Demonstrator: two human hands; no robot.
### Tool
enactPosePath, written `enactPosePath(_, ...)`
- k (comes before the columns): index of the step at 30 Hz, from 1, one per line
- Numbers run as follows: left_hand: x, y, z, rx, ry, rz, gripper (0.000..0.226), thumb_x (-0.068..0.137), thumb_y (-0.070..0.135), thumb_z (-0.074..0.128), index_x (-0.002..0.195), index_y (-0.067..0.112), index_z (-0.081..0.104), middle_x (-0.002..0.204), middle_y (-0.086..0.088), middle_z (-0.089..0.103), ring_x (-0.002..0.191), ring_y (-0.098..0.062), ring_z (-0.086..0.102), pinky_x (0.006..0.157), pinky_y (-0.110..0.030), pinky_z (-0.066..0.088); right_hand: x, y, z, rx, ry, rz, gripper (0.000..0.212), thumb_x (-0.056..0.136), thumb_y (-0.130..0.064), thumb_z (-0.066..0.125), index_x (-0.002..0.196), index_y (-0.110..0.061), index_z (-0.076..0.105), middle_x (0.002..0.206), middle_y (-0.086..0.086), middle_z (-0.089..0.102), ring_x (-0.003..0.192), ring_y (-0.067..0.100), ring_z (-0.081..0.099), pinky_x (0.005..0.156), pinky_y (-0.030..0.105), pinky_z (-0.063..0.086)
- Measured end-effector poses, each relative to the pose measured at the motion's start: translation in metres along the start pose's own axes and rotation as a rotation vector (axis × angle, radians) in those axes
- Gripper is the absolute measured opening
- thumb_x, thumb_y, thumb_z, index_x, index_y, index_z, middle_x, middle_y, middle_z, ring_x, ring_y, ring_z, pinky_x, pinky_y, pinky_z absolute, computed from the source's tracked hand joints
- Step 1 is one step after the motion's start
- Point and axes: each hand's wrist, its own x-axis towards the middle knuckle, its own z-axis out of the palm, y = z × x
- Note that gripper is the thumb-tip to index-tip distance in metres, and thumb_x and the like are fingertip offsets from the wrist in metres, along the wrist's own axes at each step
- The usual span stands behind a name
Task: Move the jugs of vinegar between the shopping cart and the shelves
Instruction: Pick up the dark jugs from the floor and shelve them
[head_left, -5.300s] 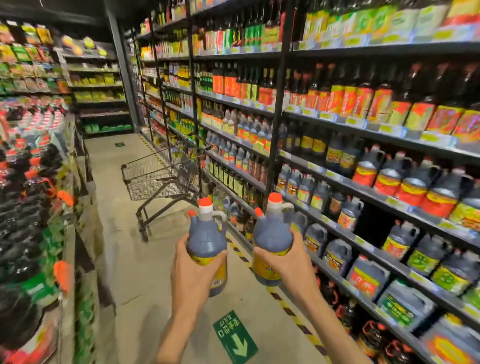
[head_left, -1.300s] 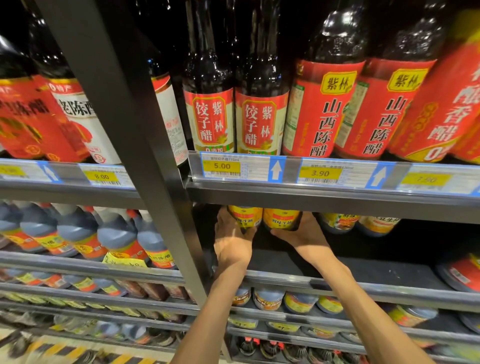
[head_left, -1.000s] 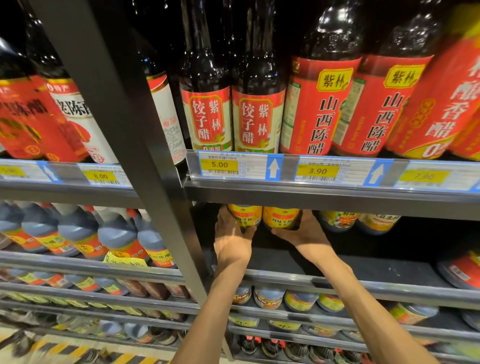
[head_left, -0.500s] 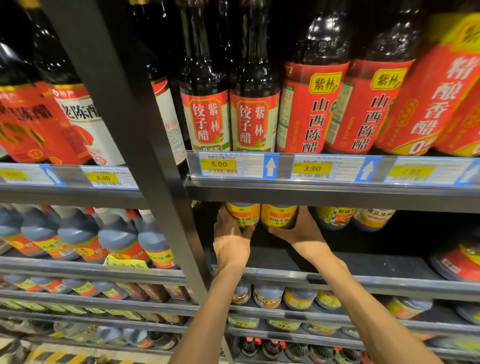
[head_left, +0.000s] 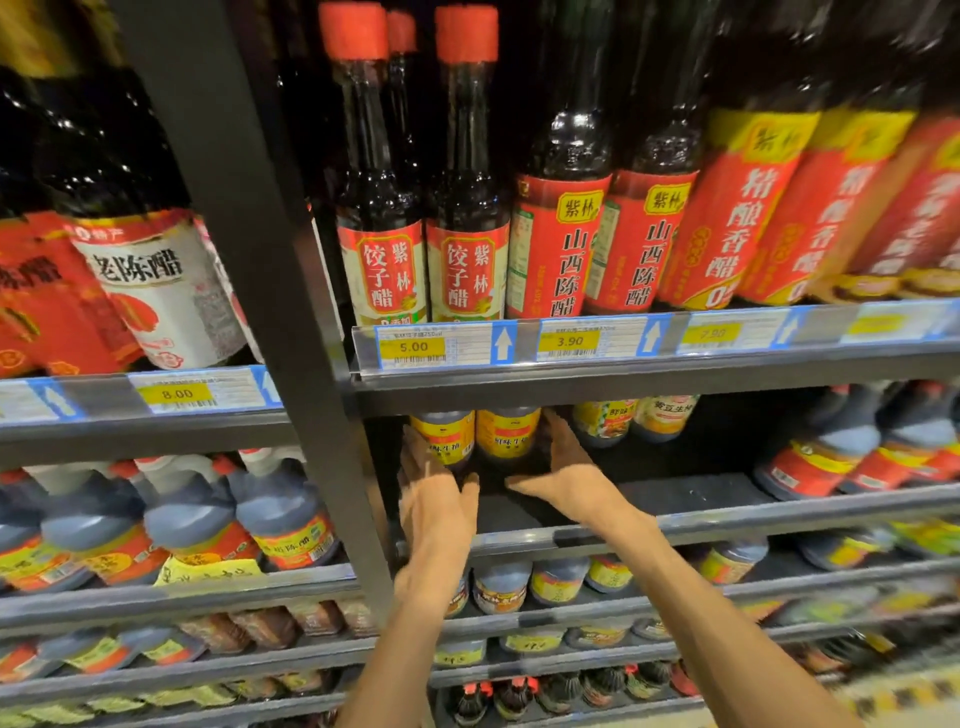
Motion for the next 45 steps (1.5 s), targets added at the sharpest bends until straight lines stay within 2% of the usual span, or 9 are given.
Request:
enactPosePath(5,-0.022,0.004,0.002,0.105,0.06,0.143,0.055,0.096,0.049,0.06,0.13,0.006,0.052,0.137,-0.019,0.054,0.134,-0.037,0.046,0.113,-0.048,0.038,-0.042,-0.01,-0.019,-0.208,0.046,-0.086,0.108,0.078,-0.05,0.084,0.16,-0.025,0.019,0.161,0.002,0.035,0.145,0.022,0.039,0.115,0.039,0.042)
enactPosePath(9,-0.058,0.01,0.02,0.18,0.157,0.393,0.069,0.085,0.04,0.076,0.14,0.01,0.047,0.135,-0.014,0.052,0.134,-0.036,0.044,0.115,-0.053,0.035,-0.089,0.011,-0.04,-0.362,0.16,-0.172,0.091,0.084,-0.045,0.079,0.156,-0.018,0.032,0.148,0.007,0.045,0.143,0.027,0.035,0.114,0.042,0.039)
enactPosePath(13,-0.097,0.035,0.047,0.178,0.164,0.622,0.081,0.084,0.032,0.08,0.153,0.021,0.04,0.158,-0.006,0.04,0.152,-0.03,0.027,0.123,-0.054,0.024,-0.149,0.041,-0.078,-0.425,0.228,-0.214,0.089,0.089,-0.039,0.077,0.16,-0.017,0.027,0.162,0.006,0.032,0.156,0.024,0.018,0.123,0.036,0.021)
enactPosePath(15,-0.124,0.055,0.066,0.191,0.139,0.71,0.083,0.085,0.033,0.078,0.155,0.024,0.036,0.164,-0.002,0.031,0.156,-0.026,0.017,0.125,-0.051,0.015,-0.181,0.062,-0.105,-0.446,0.263,-0.176,0.09,0.088,-0.04,0.078,0.16,-0.018,0.026,0.16,0.004,0.034,0.154,0.024,0.023,0.119,0.033,0.026)
enactPosePath(22,-0.263,0.133,0.173,0.223,-0.081,0.931,0.088,0.063,0.034,0.095,0.141,0.018,0.058,0.151,-0.007,0.052,0.142,-0.031,0.047,0.112,-0.057,0.039,-0.329,0.176,-0.213,-0.508,0.4,0.05,0.095,0.089,-0.05,0.074,0.162,-0.021,0.021,0.155,0.003,0.039,0.144,0.025,0.038,0.114,0.04,0.039)
enactPosePath(26,-0.357,0.17,0.235,0.22,-0.19,1.077,0.089,0.06,0.038,0.095,0.138,0.014,0.06,0.144,-0.012,0.058,0.136,-0.036,0.052,0.112,-0.054,0.038,-0.431,0.235,-0.266,-0.551,0.495,0.167,0.094,0.086,-0.048,0.078,0.159,-0.014,0.029,0.152,0.008,0.045,0.139,0.028,0.045,0.112,0.04,0.041)
enactPosePath(32,-0.49,0.228,0.315,0.187,-0.406,1.272,0.086,0.073,0.045,0.086,0.147,0.017,0.051,0.15,-0.009,0.052,0.141,-0.034,0.046,0.111,-0.059,0.041,-0.567,0.316,-0.326,-0.556,0.604,0.44,0.095,0.088,-0.048,0.074,0.161,-0.017,0.023,0.16,0.007,0.035,0.144,0.029,0.038,0.113,0.037,0.035)
enactPosePath(38,-0.612,0.283,0.388,0.09,-0.639,1.464,0.087,0.083,0.041,0.08,0.156,0.022,0.036,0.161,-0.004,0.037,0.151,-0.027,0.03,0.121,-0.051,0.026,-0.69,0.391,-0.371,-0.501,0.79,0.707,0.089,0.082,-0.045,0.076,0.156,-0.015,0.036,0.149,0.007,0.047,0.136,0.028,0.045,0.113,0.039,0.04)
enactPosePath(45,-0.766,0.38,0.469,-0.013,-0.933,1.62,0.08,0.096,0.044,0.063,0.161,0.028,0.018,0.169,0.003,0.015,0.156,-0.02,0.01,0.125,-0.038,0.01,-0.825,0.453,-0.44,-0.463,0.945,1.02,0.091,0.087,-0.054,0.071,0.159,-0.024,0.025,0.158,-0.001,0.035,0.145,0.021,0.035,0.118,0.036,0.033)
